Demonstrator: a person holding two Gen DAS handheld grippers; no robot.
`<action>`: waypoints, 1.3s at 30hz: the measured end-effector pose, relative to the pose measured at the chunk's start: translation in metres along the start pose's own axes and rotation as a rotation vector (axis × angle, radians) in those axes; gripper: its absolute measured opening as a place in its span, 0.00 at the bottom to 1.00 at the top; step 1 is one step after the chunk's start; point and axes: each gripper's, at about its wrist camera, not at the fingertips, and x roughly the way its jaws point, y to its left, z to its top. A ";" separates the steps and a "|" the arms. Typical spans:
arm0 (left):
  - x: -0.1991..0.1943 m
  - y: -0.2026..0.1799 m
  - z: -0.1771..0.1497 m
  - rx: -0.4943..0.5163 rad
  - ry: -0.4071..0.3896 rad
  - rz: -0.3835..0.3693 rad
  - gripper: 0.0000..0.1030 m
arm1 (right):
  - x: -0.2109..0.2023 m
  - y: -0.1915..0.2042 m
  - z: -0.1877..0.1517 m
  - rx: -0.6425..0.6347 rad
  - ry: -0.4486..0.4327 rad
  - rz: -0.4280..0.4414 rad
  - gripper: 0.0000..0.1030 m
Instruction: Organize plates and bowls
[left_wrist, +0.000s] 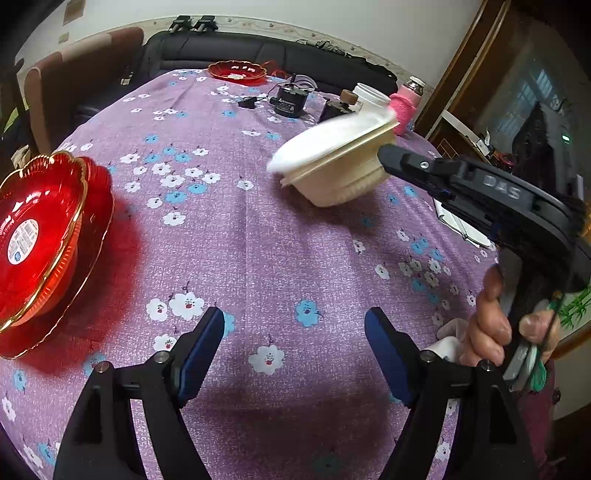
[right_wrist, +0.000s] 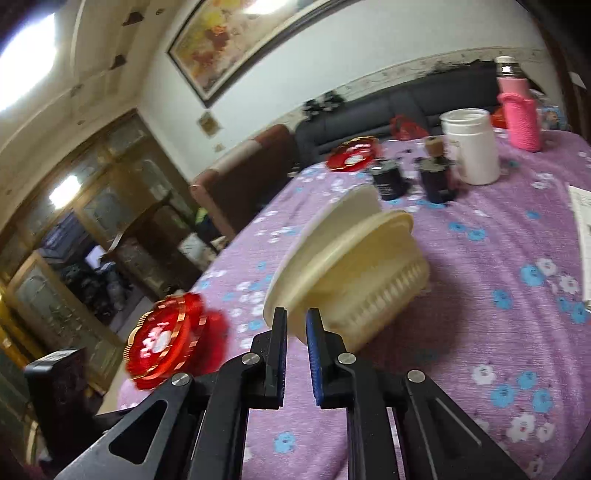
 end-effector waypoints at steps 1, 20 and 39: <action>0.000 -0.002 0.000 0.005 0.000 -0.001 0.75 | -0.002 -0.011 0.003 0.029 0.002 -0.035 0.13; 0.001 -0.003 0.002 0.006 0.019 -0.026 0.75 | -0.032 -0.072 0.018 0.274 -0.126 -0.170 0.13; -0.062 0.084 0.002 -0.107 -0.102 -0.120 0.76 | 0.082 0.065 0.101 -0.125 0.125 -0.526 0.48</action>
